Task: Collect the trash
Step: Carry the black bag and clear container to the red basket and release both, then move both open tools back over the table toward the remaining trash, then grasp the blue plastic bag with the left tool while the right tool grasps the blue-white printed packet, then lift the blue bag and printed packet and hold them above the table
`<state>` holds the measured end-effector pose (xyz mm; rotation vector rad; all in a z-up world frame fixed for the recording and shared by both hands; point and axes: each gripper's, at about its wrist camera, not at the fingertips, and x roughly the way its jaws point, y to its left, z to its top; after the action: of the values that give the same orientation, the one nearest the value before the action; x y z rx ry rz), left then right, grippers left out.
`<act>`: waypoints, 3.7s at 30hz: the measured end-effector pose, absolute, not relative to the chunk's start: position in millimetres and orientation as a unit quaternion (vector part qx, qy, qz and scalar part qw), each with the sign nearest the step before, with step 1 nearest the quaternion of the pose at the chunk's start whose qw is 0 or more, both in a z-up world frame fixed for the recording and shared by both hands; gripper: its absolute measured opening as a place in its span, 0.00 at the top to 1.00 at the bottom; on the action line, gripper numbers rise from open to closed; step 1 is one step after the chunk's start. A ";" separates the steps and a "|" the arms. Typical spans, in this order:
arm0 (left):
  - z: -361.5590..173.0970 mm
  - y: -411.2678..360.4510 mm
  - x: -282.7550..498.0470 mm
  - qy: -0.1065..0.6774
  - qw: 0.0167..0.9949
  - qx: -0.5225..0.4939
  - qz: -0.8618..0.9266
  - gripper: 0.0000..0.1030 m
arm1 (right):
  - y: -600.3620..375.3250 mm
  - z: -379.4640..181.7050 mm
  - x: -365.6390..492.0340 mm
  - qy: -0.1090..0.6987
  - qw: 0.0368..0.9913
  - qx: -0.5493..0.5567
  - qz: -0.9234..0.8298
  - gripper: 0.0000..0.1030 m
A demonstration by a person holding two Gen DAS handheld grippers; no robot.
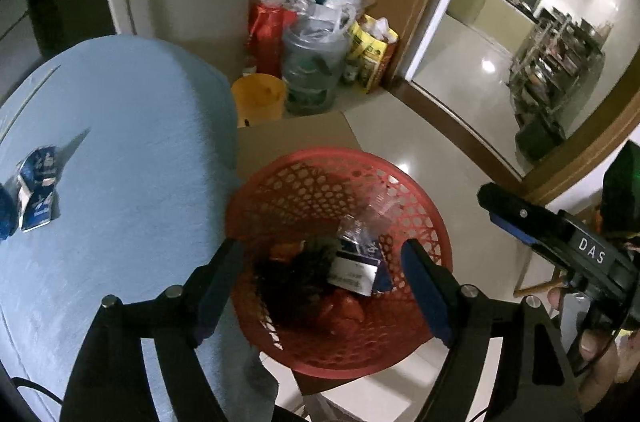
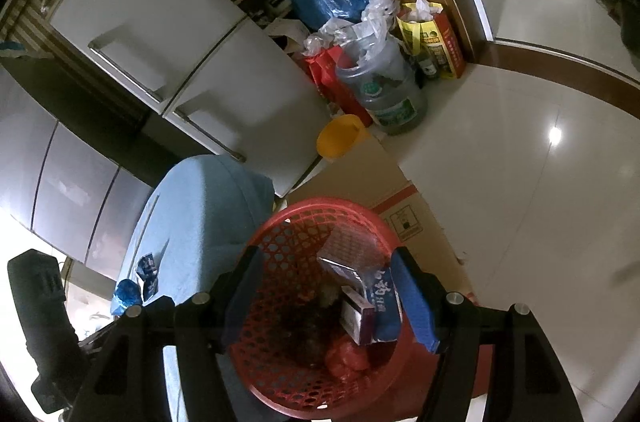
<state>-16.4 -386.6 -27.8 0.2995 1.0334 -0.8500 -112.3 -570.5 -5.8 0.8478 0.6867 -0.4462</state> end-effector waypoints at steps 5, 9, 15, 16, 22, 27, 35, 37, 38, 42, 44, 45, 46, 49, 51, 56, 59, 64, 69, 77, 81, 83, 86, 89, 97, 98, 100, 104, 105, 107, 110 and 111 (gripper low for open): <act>-20.7 -363.8 -5.3 0.475 0.786 0.117 -0.377 0.21 | -560.1 -3.0 -102.6 0.330 0.836 0.391 -0.198 0.32; -14.2 -331.3 4.6 0.473 0.803 0.094 -0.351 0.21 | -545.4 -4.4 -89.6 0.341 0.838 0.385 -0.183 0.32; -13.6 -259.6 19.3 0.464 0.834 0.061 -0.292 0.20 | -507.1 -5.7 -51.9 0.370 0.843 0.365 -0.138 0.32; -15.3 -246.5 22.6 0.464 0.839 0.059 -0.278 0.20 | -497.9 -4.4 -42.4 0.374 0.845 0.360 -0.128 0.32; -34.6 -158.5 42.8 0.482 0.855 0.007 -0.193 0.21 | -442.1 -0.3 16.1 0.397 0.855 0.325 -0.068 0.32; -49.0 -101.0 53.8 0.493 0.857 -0.042 -0.143 0.21 | -381.5 -1.7 84.2 0.419 0.857 0.298 -0.012 0.31; -55.0 -52.9 54.6 0.483 0.867 -0.050 -0.113 0.20 | -310.1 -20.6 190.7 0.439 0.853 0.280 0.005 0.27; -57.4 -46.4 55.2 0.482 0.868 -0.047 -0.108 0.20 | -298.7 -29.2 212.3 0.448 0.849 0.279 0.004 0.27; -58.5 -44.6 55.8 0.483 0.868 -0.046 -0.106 0.20 | -294.4 -32.7 221.1 0.451 0.848 0.279 0.003 0.27; -64.9 -32.0 64.5 0.490 0.865 -0.055 -0.095 0.20 | -281.5 -44.6 249.3 0.464 0.846 0.262 -0.006 0.27; -66.4 -27.7 69.1 0.493 0.863 -0.060 -0.090 0.20 | -279.5 -52.1 260.3 0.472 0.843 0.257 -0.010 0.27; -66.4 -26.0 72.6 0.493 0.863 -0.062 -0.088 0.20 | -276.7 -52.2 264.3 0.471 0.847 0.248 -0.009 0.27; -65.7 -24.9 75.9 0.493 0.864 -0.063 -0.086 0.20 | -275.2 -51.3 269.2 0.473 0.849 0.233 -0.007 0.26; -62.2 -24.1 85.8 0.488 0.866 -0.067 -0.082 0.20 | -259.5 -51.5 274.0 0.484 0.857 0.175 0.013 0.31; -59.3 -25.1 93.5 0.484 0.868 -0.069 -0.082 0.20 | -252.9 -51.6 270.3 0.479 0.865 0.147 0.022 0.35; -48.9 -34.8 110.8 0.474 0.874 -0.065 -0.084 0.20 | -261.4 -51.9 252.3 0.474 0.866 0.154 0.053 0.44; -41.1 -45.0 123.4 0.468 0.877 -0.060 -0.088 0.20 | -264.6 -52.4 244.0 0.469 0.867 0.156 0.062 0.46; -26.2 -60.8 150.3 0.458 0.880 -0.070 -0.103 0.20 | -260.1 -56.2 255.9 0.463 0.871 0.151 0.055 0.31; -14.9 -54.9 159.0 0.438 0.890 -0.094 -0.085 0.18 | -249.1 -55.0 258.8 0.462 0.873 0.128 0.086 0.42; -23.4 -58.5 170.7 0.452 0.884 -0.097 -0.072 0.18 | -268.6 -51.0 240.3 0.459 0.867 0.164 0.103 0.72; -21.8 -80.0 181.3 0.446 0.887 -0.090 -0.085 0.17 | -292.2 -50.8 221.5 0.456 0.866 0.186 0.088 0.76; -24.7 -93.5 191.0 0.451 0.884 -0.087 -0.084 0.17 | -300.6 -53.1 216.1 0.457 0.864 0.195 0.080 0.76; -31.5 -113.1 204.8 0.455 0.884 -0.076 -0.071 0.16 | -315.0 -61.6 208.0 0.460 0.856 0.225 0.074 0.77; -48.5 -133.4 220.3 0.480 0.874 -0.036 -0.061 0.15 | -323.4 -62.2 204.3 0.455 0.852 0.250 0.072 0.74; -51.6 -114.3 207.6 0.478 0.873 -0.032 -0.097 0.46 | -332.3 -61.4 188.8 0.453 0.847 0.270 0.066 0.70; -49.2 -108.4 197.8 0.475 0.874 -0.029 -0.097 0.46 | -334.1 -60.6 188.3 0.450 0.847 0.276 0.065 0.62; -46.9 -100.3 179.1 0.472 0.875 -0.025 -0.105 0.46 | -331.9 -56.3 189.0 0.440 0.847 0.289 0.067 0.31; -46.3 -81.4 132.1 0.467 0.878 -0.014 -0.106 0.46 | -323.5 -45.4 198.5 0.430 0.854 0.289 0.055 0.19; -47.4 -76.5 120.1 0.468 0.877 -0.011 -0.106 0.46 | -320.4 -44.4 203.8 0.429 0.854 0.289 0.048 0.19; -50.5 -68.5 100.8 0.472 0.875 -0.003 -0.105 0.45 | -312.8 -45.0 216.6 0.436 0.854 0.282 0.028 0.19; -52.0 -57.5 85.7 0.471 0.877 0.002 -0.094 0.46 | -288.4 -48.8 242.8 0.454 0.858 0.240 0.012 0.19; -52.2 -54.0 80.9 0.472 0.877 0.000 -0.091 0.46 | -278.9 -52.4 250.3 0.467 0.857 0.217 0.009 0.18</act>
<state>80.9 -54.0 -52.2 0.0009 0.9836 -0.1905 250.3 -278.9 -52.4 0.4566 0.9811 0.0197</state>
